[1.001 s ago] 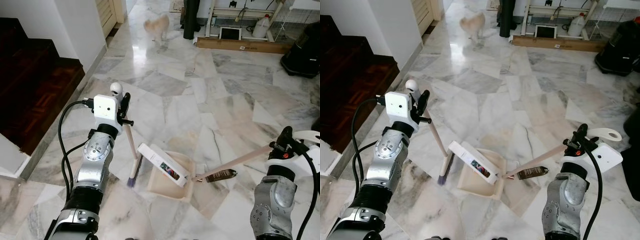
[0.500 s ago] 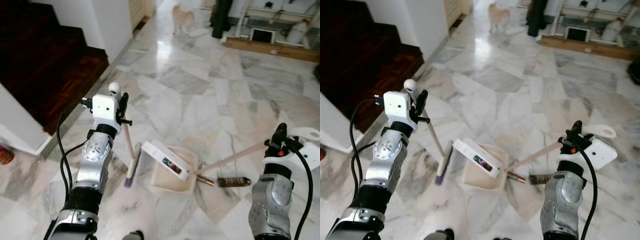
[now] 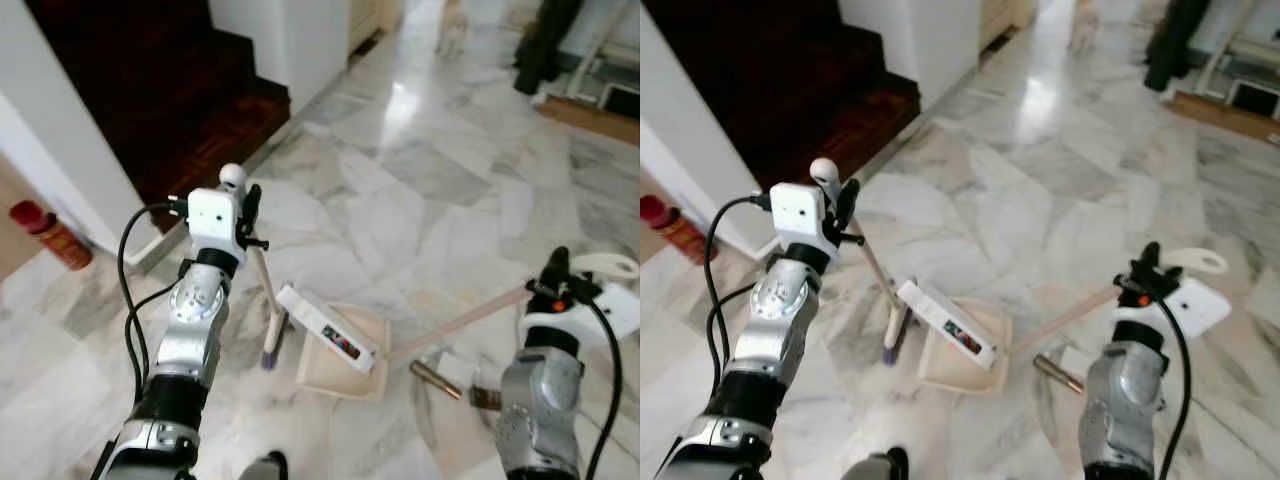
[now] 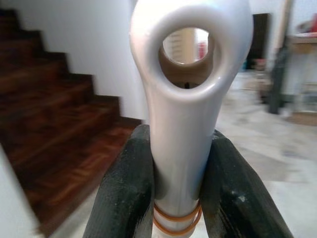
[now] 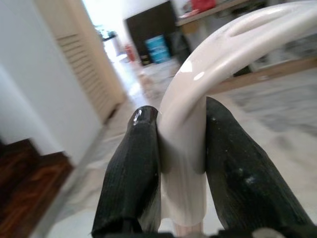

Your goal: Sweep floor

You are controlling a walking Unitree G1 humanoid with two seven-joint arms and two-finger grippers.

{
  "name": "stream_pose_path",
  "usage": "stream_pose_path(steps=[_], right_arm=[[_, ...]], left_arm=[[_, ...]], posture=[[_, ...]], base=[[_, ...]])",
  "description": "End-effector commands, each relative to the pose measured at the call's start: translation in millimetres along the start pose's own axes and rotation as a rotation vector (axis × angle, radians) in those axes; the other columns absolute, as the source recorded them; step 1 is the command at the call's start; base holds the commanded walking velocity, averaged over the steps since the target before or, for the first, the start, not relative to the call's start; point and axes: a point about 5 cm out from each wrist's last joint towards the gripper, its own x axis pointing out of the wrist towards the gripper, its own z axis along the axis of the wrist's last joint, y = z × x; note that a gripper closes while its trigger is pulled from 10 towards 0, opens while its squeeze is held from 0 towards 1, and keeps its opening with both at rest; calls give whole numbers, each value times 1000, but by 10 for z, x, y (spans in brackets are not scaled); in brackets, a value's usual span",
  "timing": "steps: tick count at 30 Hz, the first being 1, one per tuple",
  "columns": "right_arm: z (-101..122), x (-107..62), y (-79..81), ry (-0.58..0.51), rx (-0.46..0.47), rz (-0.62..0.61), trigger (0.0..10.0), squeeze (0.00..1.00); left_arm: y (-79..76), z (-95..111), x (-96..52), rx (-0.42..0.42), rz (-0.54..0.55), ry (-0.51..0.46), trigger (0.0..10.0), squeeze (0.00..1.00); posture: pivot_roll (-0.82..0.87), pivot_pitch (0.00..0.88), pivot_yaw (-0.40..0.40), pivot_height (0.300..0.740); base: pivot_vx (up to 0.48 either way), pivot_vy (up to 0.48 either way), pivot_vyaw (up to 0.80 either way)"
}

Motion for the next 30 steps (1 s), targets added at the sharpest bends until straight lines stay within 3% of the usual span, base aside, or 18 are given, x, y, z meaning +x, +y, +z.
stream_pose_path(steps=[1, 30], right_arm=[[114, 25, 24, -53, 32, 5, 10000, 0], [174, 82, 1, -59, 17, 20, 10000, 0]], left_arm=[[25, 80, 3, 22, 13, -39, 10000, 396], [32, 45, -33, 23, 44, -32, 10000, 392]], posture=[[59, 141, 17, 740], [48, 117, -1, 740]], base=[[0, 0, 800], [0, 0, 800]])
